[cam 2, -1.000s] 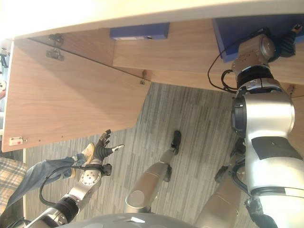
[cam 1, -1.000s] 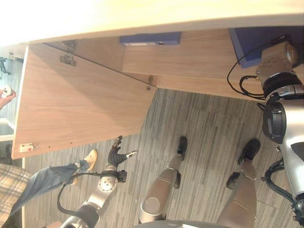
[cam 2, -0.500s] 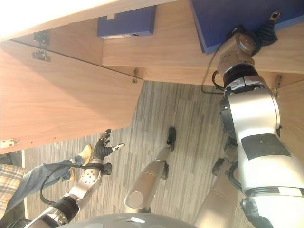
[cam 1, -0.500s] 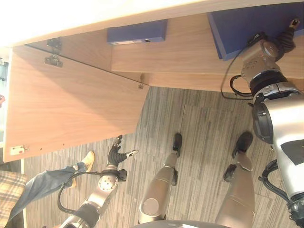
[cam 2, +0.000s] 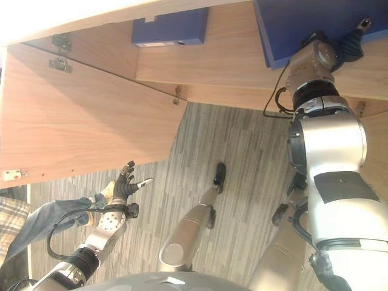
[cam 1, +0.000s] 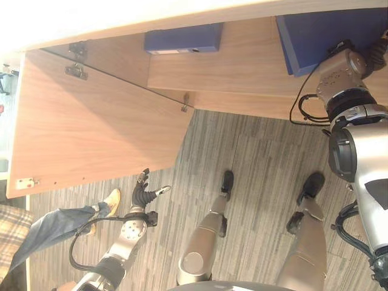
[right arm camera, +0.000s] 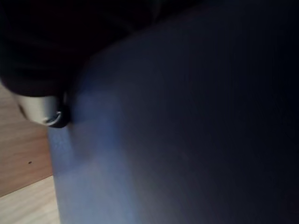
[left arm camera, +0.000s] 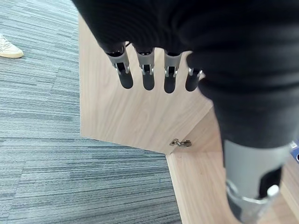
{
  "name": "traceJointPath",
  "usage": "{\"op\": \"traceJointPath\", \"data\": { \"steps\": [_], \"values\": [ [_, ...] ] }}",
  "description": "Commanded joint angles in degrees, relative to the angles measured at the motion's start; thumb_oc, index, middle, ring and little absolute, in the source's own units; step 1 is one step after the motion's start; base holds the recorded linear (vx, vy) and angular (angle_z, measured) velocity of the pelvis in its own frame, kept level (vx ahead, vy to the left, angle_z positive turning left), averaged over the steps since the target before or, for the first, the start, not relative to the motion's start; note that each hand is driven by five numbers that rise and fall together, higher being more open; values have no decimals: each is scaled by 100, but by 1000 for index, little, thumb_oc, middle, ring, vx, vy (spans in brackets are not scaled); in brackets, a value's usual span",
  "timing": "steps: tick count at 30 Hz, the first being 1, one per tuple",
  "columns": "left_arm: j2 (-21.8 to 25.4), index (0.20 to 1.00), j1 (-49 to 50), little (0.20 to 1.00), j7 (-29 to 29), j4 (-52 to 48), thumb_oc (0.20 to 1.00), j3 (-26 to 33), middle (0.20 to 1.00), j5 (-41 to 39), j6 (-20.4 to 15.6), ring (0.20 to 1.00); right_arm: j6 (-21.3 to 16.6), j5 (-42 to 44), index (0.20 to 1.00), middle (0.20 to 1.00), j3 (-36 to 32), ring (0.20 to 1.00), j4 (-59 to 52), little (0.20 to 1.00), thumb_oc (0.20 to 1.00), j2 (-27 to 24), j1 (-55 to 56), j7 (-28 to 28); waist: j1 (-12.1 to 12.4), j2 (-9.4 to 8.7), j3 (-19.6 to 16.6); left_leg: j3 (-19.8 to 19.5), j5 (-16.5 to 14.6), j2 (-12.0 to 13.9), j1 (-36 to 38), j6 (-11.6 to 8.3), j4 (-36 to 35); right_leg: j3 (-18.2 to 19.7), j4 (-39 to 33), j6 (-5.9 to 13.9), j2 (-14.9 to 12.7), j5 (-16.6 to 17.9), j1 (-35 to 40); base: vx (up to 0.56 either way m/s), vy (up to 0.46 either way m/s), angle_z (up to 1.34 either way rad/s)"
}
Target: Put the empty folder in the office cabinet
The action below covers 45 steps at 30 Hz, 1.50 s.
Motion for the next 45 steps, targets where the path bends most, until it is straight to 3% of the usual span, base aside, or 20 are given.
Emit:
{"op": "traceJointPath", "data": {
  "steps": [1,4,8,11,17,26,31,38,45],
  "values": [
    [264,1000,-145,1000,62,146,1000,-216,1000,-173,-143,1000,-220,-376,1000,1000,981,1000,-321,1000,1000,-494,-337,567,196,21,-376,37,-393,535,1057,-310,-67,123,136,495,98,-339,17,-7,-43,0],
    [323,1000,-124,1000,26,214,1000,-104,1000,-127,-109,1000,249,-959,1000,1000,1585,1000,-348,1000,1000,-154,-229,954,143,-92,-377,135,-393,535,1127,-314,-67,147,89,467,167,-289,31,-16,3,-3],
    [379,1000,-151,1000,24,282,1000,-44,1000,-89,-69,1000,454,-1428,1000,1000,1770,1000,-276,1000,1000,-9,42,1059,46,-184,-353,236,-406,513,1288,-291,-67,167,-45,452,235,-236,192,-30,5,-13],
    [542,1000,-194,1000,-58,378,1000,30,1000,59,-10,1000,821,-1849,1000,1000,1957,1000,-160,1000,1000,67,228,1398,-66,-262,-292,314,-457,449,1485,-264,-40,276,-316,479,279,-94,436,-48,27,-9],
    [657,1000,-126,1000,-276,527,1000,291,1000,17,64,1000,1077,-2318,1000,1000,2170,1000,-310,1000,1000,16,474,1871,-330,-323,-288,397,-626,334,1657,-240,-18,432,-690,544,192,202,685,-36,54,-17],
    [697,1000,-208,1000,-418,1059,1000,795,1000,-24,115,1000,1029,-3045,1000,1000,2263,1000,-762,1000,1000,331,1135,2222,-799,-475,-258,649,-1077,147,1890,-189,75,750,-1206,619,215,543,938,-25,36,-13],
    [669,1000,-377,1000,-385,1185,1000,957,1000,-100,85,1000,957,-3436,1000,1000,2419,1000,-1142,1000,1000,325,1274,2408,-913,-534,-194,748,-1134,137,1914,-183,96,827,-1252,650,229,647,886,-30,1,-15],
    [702,1000,-379,1000,-352,1285,1000,1244,1000,-50,13,1000,868,-4570,1000,1000,3029,1000,-2069,1000,1000,57,1684,2596,-1100,-709,-71,811,-1136,171,1920,-207,134,849,-1315,654,258,711,871,-25,-12,-8],
    [704,1000,-209,1000,-214,1171,1000,1533,1000,107,-147,1000,603,-5973,1000,1000,3278,1000,-4043,1000,1000,-415,2536,2412,-1241,-965,107,834,-1090,245,1919,-240,76,776,-1528,691,273,843,914,-25,-18,-5]
  ]
}}
